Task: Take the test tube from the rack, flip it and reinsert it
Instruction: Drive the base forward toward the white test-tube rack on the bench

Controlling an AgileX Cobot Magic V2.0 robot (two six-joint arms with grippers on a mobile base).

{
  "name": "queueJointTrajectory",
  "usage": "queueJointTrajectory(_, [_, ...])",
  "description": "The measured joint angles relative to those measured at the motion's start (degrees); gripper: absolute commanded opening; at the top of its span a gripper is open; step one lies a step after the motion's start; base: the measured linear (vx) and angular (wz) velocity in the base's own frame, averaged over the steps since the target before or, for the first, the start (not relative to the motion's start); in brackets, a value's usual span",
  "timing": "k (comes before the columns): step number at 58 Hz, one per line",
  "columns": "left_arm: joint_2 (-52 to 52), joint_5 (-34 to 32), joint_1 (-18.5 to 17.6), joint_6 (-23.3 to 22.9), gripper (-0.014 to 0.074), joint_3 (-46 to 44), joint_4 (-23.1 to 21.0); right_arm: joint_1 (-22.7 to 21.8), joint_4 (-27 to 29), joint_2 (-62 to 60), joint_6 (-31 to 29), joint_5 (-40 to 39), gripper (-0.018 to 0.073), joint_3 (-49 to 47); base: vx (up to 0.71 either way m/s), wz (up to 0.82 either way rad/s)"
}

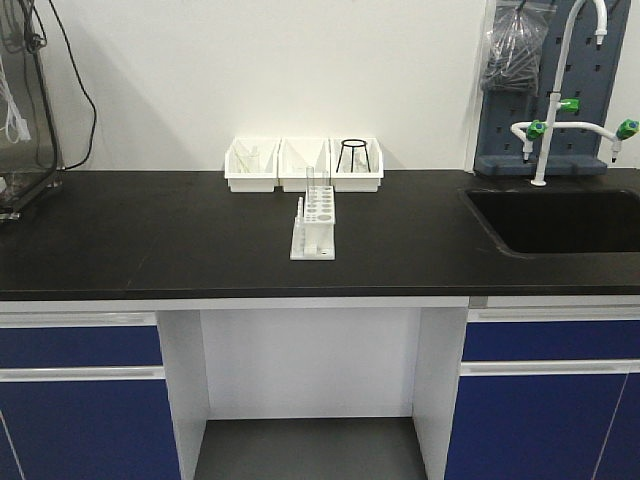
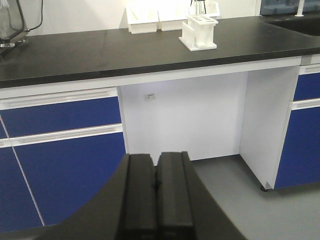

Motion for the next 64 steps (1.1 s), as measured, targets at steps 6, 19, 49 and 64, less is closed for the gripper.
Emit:
queueJointTrajectory(6, [0.0, 0.0, 0.0, 0.0, -0.0006, 0.0, 0.0, 0.0, 0.0, 0.0, 0.0, 0.0, -0.001, 0.0, 0.0, 0.0])
queueJointTrajectory(19, [0.0, 0.0, 0.0, 0.0, -0.0006, 0.0, 0.0, 0.0, 0.0, 0.0, 0.0, 0.0, -0.001, 0.0, 0.01, -0.01])
queueJointTrajectory(49, [0.0, 0.0, 0.0, 0.0, -0.0006, 0.0, 0.0, 0.0, 0.0, 0.0, 0.0, 0.0, -0.001, 0.0, 0.15, 0.01])
queueJointTrajectory(64, [0.0, 0.0, 0.0, 0.0, -0.0006, 0.0, 0.0, 0.0, 0.0, 0.0, 0.0, 0.0, -0.001, 0.0, 0.33, -0.05])
